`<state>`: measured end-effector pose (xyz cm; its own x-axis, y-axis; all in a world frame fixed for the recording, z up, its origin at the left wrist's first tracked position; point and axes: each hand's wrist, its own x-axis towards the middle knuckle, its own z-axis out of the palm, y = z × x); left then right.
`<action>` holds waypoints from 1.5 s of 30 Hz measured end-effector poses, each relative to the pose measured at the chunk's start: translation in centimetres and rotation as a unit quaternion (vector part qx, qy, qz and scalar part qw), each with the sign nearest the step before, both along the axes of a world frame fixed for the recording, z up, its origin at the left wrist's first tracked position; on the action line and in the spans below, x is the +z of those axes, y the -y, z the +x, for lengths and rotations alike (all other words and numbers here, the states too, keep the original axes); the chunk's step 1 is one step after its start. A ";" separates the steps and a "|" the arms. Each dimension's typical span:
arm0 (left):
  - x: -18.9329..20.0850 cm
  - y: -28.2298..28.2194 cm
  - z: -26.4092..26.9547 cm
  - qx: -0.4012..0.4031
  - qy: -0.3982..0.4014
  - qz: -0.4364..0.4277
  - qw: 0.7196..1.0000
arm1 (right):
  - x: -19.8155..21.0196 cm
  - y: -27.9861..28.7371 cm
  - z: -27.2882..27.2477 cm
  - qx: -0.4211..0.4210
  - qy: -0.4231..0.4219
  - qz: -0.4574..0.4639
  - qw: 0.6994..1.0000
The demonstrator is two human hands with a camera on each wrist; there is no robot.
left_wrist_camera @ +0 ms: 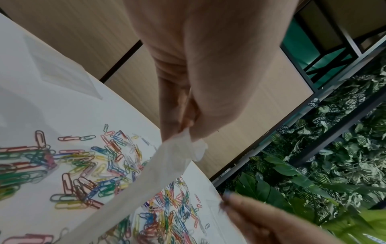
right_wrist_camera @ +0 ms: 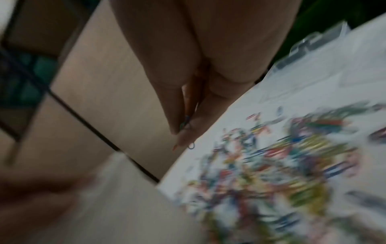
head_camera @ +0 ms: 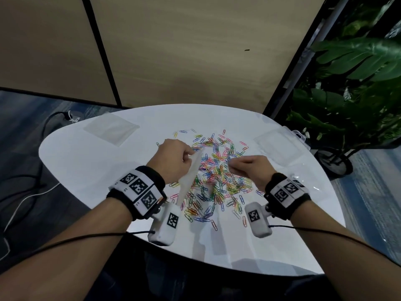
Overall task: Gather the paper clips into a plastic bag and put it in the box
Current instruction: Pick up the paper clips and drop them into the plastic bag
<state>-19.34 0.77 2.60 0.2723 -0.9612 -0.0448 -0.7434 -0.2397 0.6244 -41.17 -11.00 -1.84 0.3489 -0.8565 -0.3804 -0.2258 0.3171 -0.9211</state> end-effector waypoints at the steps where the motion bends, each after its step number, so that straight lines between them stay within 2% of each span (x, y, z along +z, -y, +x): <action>1: 0.0 0.1 -0.2 -0.005 0.000 0.002 1.000 | 1.4 -0.6 0.6 0.014 0.059 0.027 0.998; 3: -0.2 0.2 -0.8 -0.012 0.003 0.002 1.000 | 3.3 -2.1 1.8 0.056 0.126 0.060 0.989; 5: -0.5 0.5 -1.4 -0.020 0.002 -0.002 1.000 | 3.7 -3.5 2.9 0.080 0.141 0.076 0.984; 10: -0.7 1.0 -3.0 -0.032 -0.034 -0.005 0.999 | 1.8 -5.3 4.6 0.025 0.077 0.066 0.995; 14: -1.2 0.8 -4.3 -0.064 -0.019 -0.007 0.998 | 1.5 -4.9 4.4 0.038 0.024 0.072 0.996; 16: -1.3 0.7 -4.5 -0.073 -0.008 -0.014 0.997 | 1.4 -4.8 4.4 0.048 -0.035 0.042 0.997; 17: -1.2 0.7 -4.6 -0.072 -0.001 -0.017 0.997 | 1.2 -4.7 4.4 0.066 -0.104 -0.019 0.992; 19: -1.1 0.7 -4.5 -0.072 0.014 -0.020 0.997 | 1.2 -4.8 4.6 0.123 -0.255 -0.156 0.946; 20: -1.1 0.7 -4.4 -0.075 0.020 -0.018 0.997 | 1.5 -5.0 4.7 0.144 -0.298 -0.205 0.921; 22: -1.1 0.8 -4.2 -0.085 0.028 -0.006 0.996 | 2.1 -5.3 4.7 0.198 -0.325 -0.248 0.891; 24: -1.1 0.7 -3.9 -0.085 0.033 -0.003 0.996 | 2.6 -5.1 4.5 0.237 -0.291 -0.236 0.896; 25: -1.1 0.8 -3.8 -0.079 0.035 -0.006 0.996 | 3.1 -5.0 4.1 0.235 -0.242 -0.215 0.916; 27: -1.1 0.8 -3.4 -0.058 0.031 -0.014 0.998 | 3.6 -4.2 3.1 0.184 -0.123 -0.146 0.964; 28: -1.2 0.9 -3.2 -0.047 0.023 -0.015 0.999 | 3.5 -3.6 2.3 0.152 -0.090 -0.129 0.976; 29: -1.2 1.0 -3.0 -0.037 0.015 -0.014 0.999 | 3.0 -2.8 1.2 0.134 -0.105 -0.127 0.977; 31: -1.2 1.2 -2.6 -0.027 0.007 -0.020 0.999 | 1.0 -1.6 -1.0 0.161 -0.245 -0.106 0.950; 33: -1.0 1.2 -2.3 -0.019 0.008 -0.031 0.999 | -1.6 -1.6 -3.0 0.228 -0.402 -0.021 0.887; 34: -1.0 1.3 -2.2 -0.015 0.008 -0.031 0.999 | -2.8 -2.1 -3.6 0.253 -0.448 0.011 0.857; 36: -1.0 1.4 -1.7 -0.019 0.021 -0.026 0.999 | -5.1 -3.2 -3.8 0.274 -0.491 0.008 0.827; 37: -1.0 1.4 -1.5 -0.020 0.032 -0.023 0.999 | -6.1 -3.6 -3.5 0.270 -0.499 -0.019 0.823; 40: -0.6 1.2 -0.4 -0.021 0.050 -0.017 0.998 | -7.6 -4.3 -1.3 0.219 -0.467 -0.072 0.854; 42: -0.4 0.9 0.3 -0.004 0.038 -0.025 0.999 | -8.0 -4.4 0.3 0.218 -0.449 -0.102 0.861; 45: -0.2 0.2 1.4 0.019 0.022 -0.028 0.999 | -8.3 -4.7 1.9 0.260 -0.467 -0.161 0.829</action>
